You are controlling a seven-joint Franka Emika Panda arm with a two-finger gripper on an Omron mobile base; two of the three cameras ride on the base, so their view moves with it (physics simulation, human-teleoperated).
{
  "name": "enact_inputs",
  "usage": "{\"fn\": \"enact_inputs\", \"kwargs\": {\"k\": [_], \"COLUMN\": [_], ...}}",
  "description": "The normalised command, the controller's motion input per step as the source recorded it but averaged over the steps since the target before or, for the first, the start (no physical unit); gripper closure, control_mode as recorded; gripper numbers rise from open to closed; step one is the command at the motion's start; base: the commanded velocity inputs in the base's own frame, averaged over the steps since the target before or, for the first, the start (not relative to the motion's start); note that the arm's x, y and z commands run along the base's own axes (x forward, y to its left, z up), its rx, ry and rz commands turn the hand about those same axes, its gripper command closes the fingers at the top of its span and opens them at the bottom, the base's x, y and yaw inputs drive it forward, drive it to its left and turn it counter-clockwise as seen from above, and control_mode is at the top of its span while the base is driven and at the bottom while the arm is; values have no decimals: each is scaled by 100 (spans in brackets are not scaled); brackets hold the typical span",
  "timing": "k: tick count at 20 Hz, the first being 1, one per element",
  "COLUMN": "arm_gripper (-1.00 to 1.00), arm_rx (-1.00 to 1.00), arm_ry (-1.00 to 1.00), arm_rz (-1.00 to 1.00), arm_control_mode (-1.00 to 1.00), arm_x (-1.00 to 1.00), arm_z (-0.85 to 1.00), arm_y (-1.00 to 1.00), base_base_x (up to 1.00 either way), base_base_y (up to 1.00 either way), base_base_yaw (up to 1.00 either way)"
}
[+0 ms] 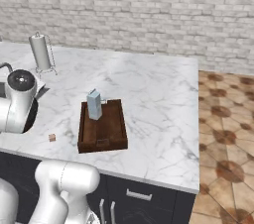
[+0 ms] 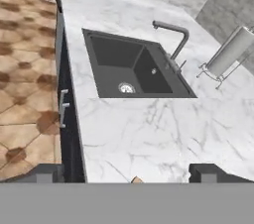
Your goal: Take out the milk from the fridge and place it on the tray on the counter. Then take the sugar cube near the tray and place it in the tray.
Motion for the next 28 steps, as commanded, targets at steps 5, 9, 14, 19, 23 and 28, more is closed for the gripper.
{"fn": "enact_inputs", "kwargs": {"k": [5, 9, 14, 19, 23, 28], "arm_gripper": [-100, -100, -100, -100, -100, -100], "arm_rx": [-23, -4, -8, -1, 6, 10], "arm_ry": [40, 17, 14, 10, 14, 14], "arm_rz": [-34, -41, -50, -36, -11, -1], "arm_control_mode": [-100, -100, -100, -100, -100, -100], "arm_x": [-18, -43, -27, -3, 6, 20], "arm_z": [-3, -34, -34, -34, -32, -34], "arm_y": [12, 0, 0, -2, -5, -17], "base_base_x": [0, 0, 0, 0, 0, 0], "base_base_y": [0, 0, 0, 0, 0, 0], "base_base_yaw": [0, 0, 0, 0, 0, 0]}}
